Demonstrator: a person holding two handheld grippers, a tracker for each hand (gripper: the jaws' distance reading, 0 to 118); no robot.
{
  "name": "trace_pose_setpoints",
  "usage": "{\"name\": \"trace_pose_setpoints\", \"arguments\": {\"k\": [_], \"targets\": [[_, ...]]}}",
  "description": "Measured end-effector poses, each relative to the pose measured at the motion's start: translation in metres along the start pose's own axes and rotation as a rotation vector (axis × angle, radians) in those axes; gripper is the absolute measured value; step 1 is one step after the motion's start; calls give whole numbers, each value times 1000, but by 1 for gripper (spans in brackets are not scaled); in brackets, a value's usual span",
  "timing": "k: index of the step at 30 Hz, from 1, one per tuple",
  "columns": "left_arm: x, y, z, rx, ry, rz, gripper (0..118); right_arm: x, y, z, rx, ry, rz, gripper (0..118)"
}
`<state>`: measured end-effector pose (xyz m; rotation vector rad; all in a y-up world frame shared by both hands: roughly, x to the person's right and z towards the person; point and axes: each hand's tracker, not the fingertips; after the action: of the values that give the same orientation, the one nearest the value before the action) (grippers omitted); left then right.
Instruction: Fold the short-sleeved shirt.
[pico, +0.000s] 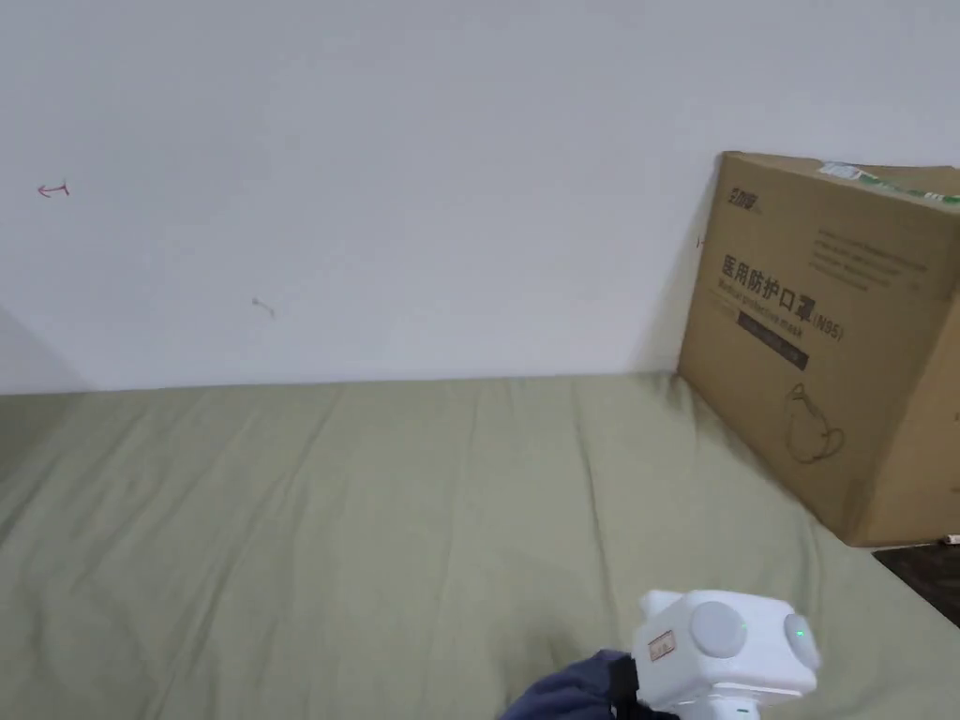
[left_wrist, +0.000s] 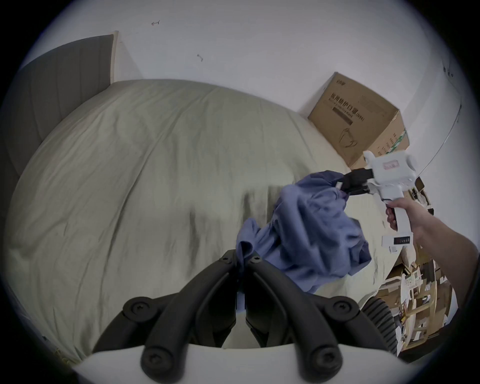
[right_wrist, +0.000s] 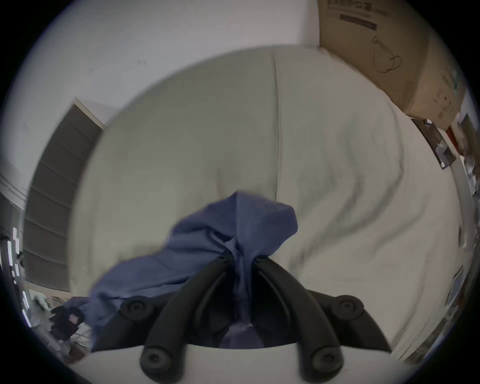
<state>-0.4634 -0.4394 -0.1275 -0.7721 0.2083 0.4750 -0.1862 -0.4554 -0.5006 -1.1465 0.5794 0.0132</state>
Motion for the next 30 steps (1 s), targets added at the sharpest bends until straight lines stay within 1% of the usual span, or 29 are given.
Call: {"name": "trace_pose_setpoints", "arguments": {"k": [1, 3, 5, 6, 7, 11, 14, 17, 19, 23, 26, 30], "targets": [[0, 4, 6, 36, 2, -5, 4, 5, -2, 22, 52, 41, -33, 8], [-3, 19, 25, 111, 40, -8, 4, 10, -5, 67, 153, 59, -48, 8], [-12, 45, 50, 194, 56, 20, 4, 16, -3, 116, 234, 80, -24, 8], [-16, 59, 60, 233, 60, 30, 4, 14, -1, 138, 268, 75, -8, 8], [-18, 75, 71, 270, 64, 19, 4, 15, 0, 159, 312, 61, -4, 8], [-13, 138, 113, 410, 60, -54, 4, 13, 16, 229, 412, 89, -5, 8], [1, 187, 143, 473, 100, -133, 4, 7, 33, 278, 501, 93, 4, 8], [8, 225, 166, 536, 137, -157, 4, -1, 54, 318, 572, 61, 33, 8], [14, 249, 179, 582, 177, -182, 4, -15, 67, 340, 616, 28, 49, 8], [21, 295, 195, 625, 144, -123, 4, -33, 108, 371, 677, 26, 49, 8], [27, 329, 192, 644, 173, -125, 4, -48, 144, 384, 728, -24, 64, 8], [29, 366, 178, 651, 190, -118, 4, -66, 189, 391, 787, -58, 64, 8]]}}
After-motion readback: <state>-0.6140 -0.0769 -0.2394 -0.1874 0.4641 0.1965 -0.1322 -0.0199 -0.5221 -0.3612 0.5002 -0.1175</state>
